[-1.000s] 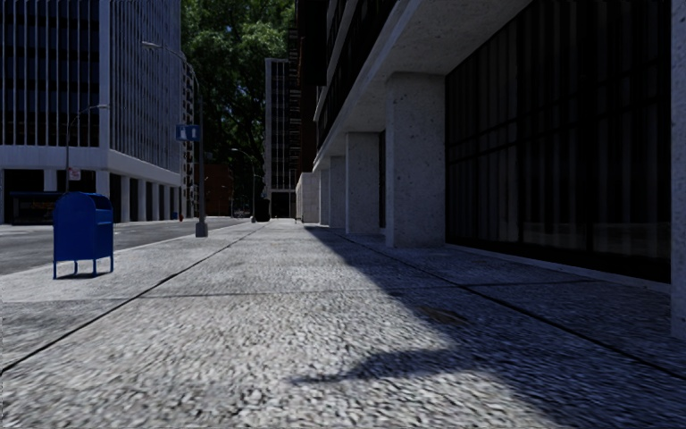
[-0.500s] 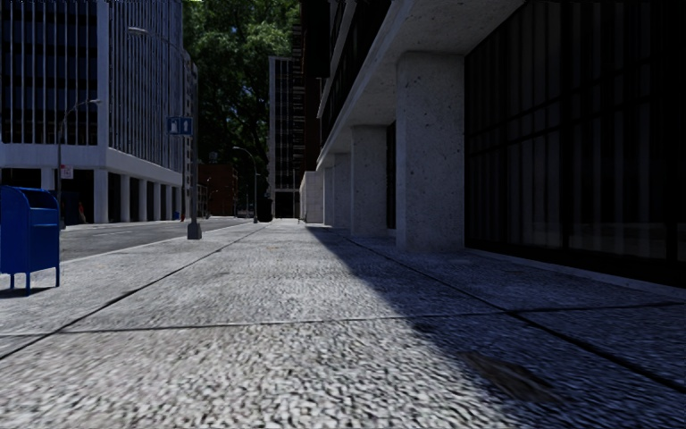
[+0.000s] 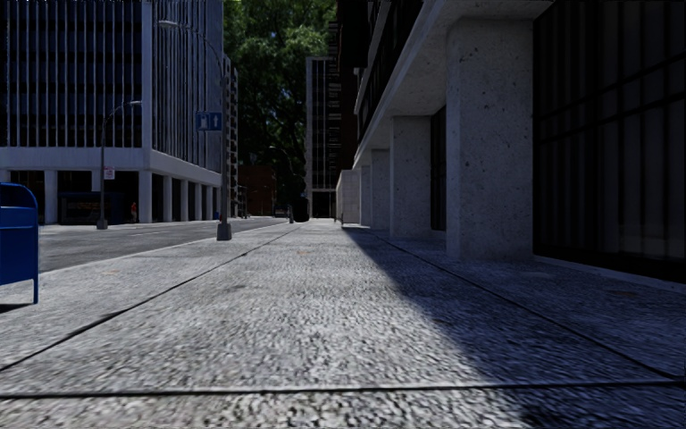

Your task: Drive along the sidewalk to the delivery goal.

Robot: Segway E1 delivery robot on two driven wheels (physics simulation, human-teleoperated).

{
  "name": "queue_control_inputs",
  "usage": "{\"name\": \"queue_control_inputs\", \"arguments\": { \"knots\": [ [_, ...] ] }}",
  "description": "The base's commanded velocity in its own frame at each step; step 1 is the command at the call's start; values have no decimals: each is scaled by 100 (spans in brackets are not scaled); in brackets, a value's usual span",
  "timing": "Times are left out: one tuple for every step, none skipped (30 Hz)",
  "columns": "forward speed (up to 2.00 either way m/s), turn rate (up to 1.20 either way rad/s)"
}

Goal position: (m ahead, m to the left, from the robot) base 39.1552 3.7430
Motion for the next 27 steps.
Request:
{"name": "queue_control_inputs", "arguments": {
  "knots": [
    [200,21],
    [200,2],
    [200,0],
    [200,0],
    [200,0],
    [200,0],
    [200,0],
    [200,0],
    [200,0],
    [200,0],
    [200,0],
    [200,0],
    [200,0],
    [200,0],
    [200,0],
    [200,0],
    [200,0],
    [200,0],
    [200,0],
    [200,0],
    [200,0],
    [200,0],
    [200,0],
    [200,0],
    [200,0],
    [200,0],
    [200,0]
  ]
}}
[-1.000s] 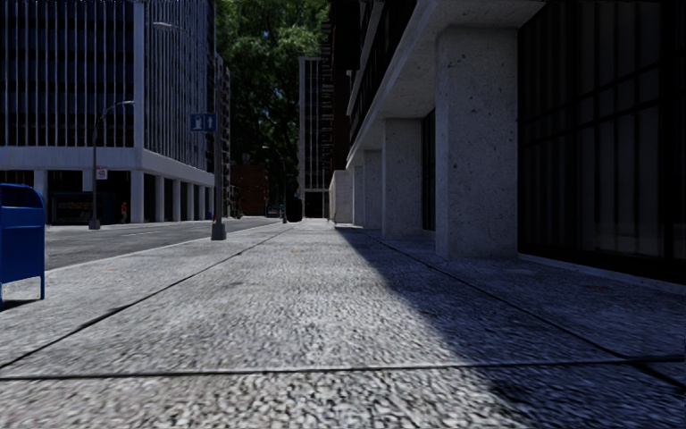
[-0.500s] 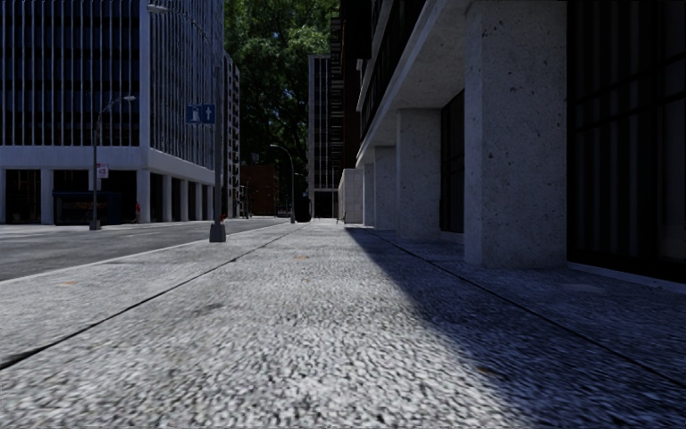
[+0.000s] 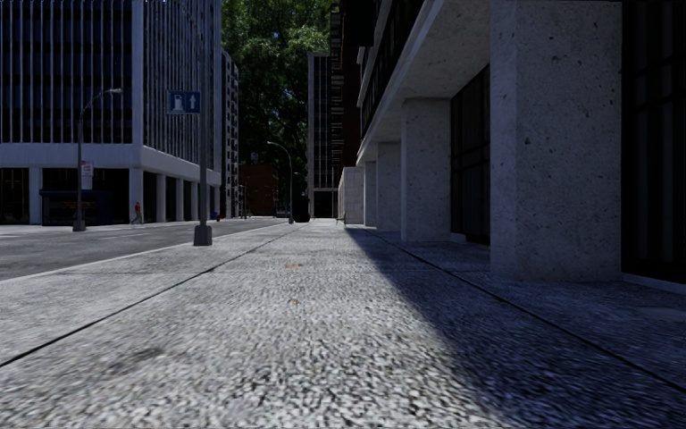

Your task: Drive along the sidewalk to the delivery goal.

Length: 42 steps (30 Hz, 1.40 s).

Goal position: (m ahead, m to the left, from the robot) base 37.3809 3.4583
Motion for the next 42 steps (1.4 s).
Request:
{"name": "queue_control_inputs", "arguments": {
  "knots": [
    [200,0],
    [200,0],
    [200,0],
    [200,0],
    [200,0],
    [200,0],
    [200,0],
    [200,0],
    [200,0],
    [200,0],
    [200,0],
    [200,0],
    [200,0],
    [200,0],
    [200,0],
    [200,0],
    [200,0],
    [200,0],
    [200,12],
    [200,21],
    [200,21],
    [200,23],
    [200,19],
    [200,1],
    [200,1],
    [200,0],
    [200,0],
    [200,0],
    [200,0],
    [200,0],
    [200,0],
    [200,0],
    [200,0],
    [200,0],
    [200,0],
    [200,8],
    [200,17],
    [200,17],
    [200,22],
    [200,23],
    [200,23],
    [200,23]
  ]
}}
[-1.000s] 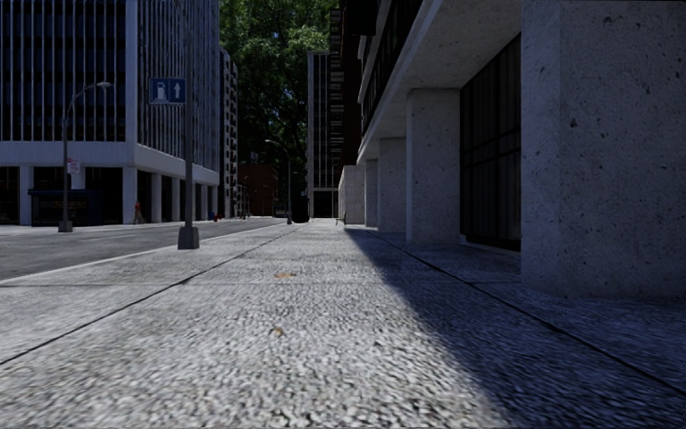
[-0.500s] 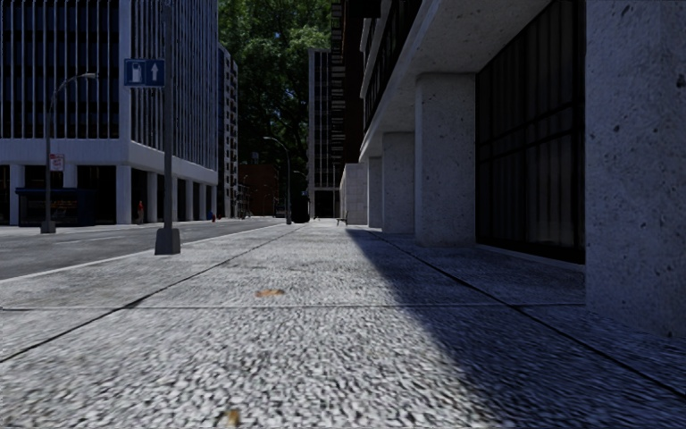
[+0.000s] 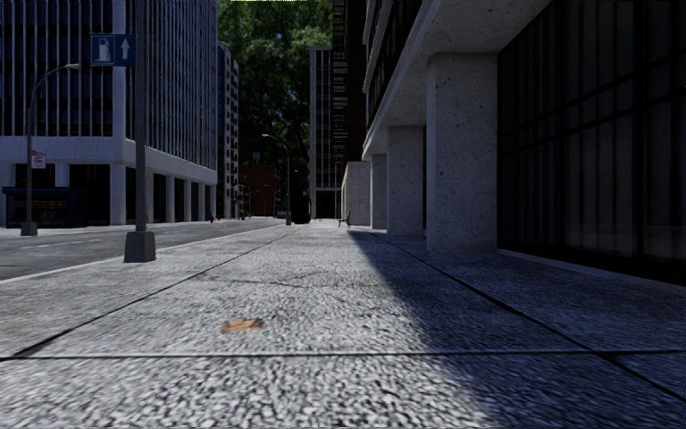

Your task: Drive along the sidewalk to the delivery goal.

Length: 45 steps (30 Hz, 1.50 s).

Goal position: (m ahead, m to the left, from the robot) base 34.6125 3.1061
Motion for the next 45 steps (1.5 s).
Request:
{"name": "queue_control_inputs", "arguments": {
  "knots": [
    [200,23],
    [200,13],
    [200,13],
    [200,0],
    [200,0],
    [200,0],
    [200,0],
    [200,0],
    [200,0],
    [200,0],
    [200,0],
    [200,0],
    [200,0],
    [200,8],
    [200,8],
    [200,15],
    [200,19],
    [200,19],
    [200,20],
    [200,20],
    [200,21],
    [200,21],
    [200,21],
    [200,21],
    [200,17],
    [200,16],
    [200,15],
    [200,15],
    [200,15],
    [200,15],
    [200,15],
    [200,15],
    [200,15],
    [200,15],
    [200,15],
    [200,15],
    [200,15],
    [200,16],
    [200,17],
    [200,17],
    [200,20],
    [200,21],
    [200,21],
    [200,22],
    [200,22]
  ]
}}
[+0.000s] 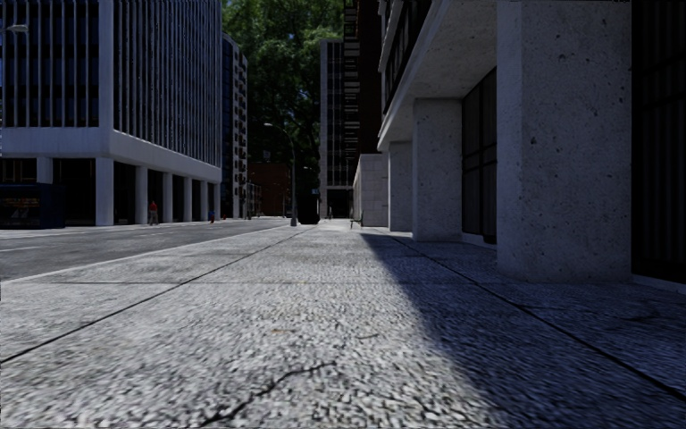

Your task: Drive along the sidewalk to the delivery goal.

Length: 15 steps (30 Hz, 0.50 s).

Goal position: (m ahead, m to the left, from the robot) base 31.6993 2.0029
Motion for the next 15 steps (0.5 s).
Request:
{"name": "queue_control_inputs", "arguments": {
  "knots": [
    [200,22],
    [200,22],
    [200,22],
    [200,22],
    [200,22],
    [200,22],
    [200,22],
    [200,22],
    [200,22],
    [200,22],
    [200,22],
    [200,22],
    [200,22],
    [200,22],
    [200,22]
  ]
}}
